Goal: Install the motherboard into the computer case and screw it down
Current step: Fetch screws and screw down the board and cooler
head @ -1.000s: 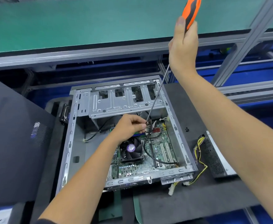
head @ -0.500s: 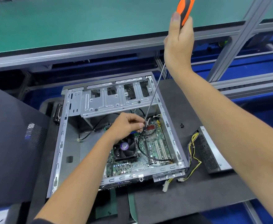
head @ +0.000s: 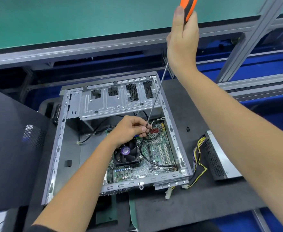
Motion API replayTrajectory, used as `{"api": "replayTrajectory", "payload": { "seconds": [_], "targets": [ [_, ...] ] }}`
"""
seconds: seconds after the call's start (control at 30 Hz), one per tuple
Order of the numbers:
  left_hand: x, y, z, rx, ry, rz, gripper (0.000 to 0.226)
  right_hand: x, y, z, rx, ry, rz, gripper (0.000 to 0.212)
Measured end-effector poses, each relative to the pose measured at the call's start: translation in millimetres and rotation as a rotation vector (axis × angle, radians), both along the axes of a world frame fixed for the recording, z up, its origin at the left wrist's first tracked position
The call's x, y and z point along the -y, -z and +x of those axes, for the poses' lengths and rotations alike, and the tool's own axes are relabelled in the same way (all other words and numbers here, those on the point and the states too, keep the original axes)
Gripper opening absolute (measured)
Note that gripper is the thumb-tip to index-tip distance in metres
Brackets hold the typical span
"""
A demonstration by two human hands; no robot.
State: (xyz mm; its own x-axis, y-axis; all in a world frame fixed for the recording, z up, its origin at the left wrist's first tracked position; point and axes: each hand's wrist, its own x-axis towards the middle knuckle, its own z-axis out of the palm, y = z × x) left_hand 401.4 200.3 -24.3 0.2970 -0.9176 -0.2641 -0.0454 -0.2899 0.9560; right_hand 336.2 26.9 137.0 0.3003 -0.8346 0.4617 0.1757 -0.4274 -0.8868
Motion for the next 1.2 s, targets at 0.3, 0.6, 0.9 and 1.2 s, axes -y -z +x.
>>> {"api": "replayTrajectory", "payload": {
  "seconds": [0.3,0.6,0.9,1.2],
  "targets": [
    [1.6,2.9,1.4,0.021,-0.004,-0.041,0.025,-7.3,-0.5,2.3,0.004,-0.094,-0.049,0.023],
    [2.3,6.1,2.5,0.114,-0.010,-0.049,0.032,-19.6,-7.5,2.9,0.065,-0.082,-0.114,0.022],
    [4.3,5.6,0.3,0.198,-0.100,-0.114,0.025,-21.4,-5.3,-0.5,0.024,-0.077,-0.162,0.019],
    [4.2,6.9,-0.8,0.365,-0.109,-0.115,0.029,-24.5,-2.1,-2.2,0.035,-0.059,-0.182,0.016]
  ]
}}
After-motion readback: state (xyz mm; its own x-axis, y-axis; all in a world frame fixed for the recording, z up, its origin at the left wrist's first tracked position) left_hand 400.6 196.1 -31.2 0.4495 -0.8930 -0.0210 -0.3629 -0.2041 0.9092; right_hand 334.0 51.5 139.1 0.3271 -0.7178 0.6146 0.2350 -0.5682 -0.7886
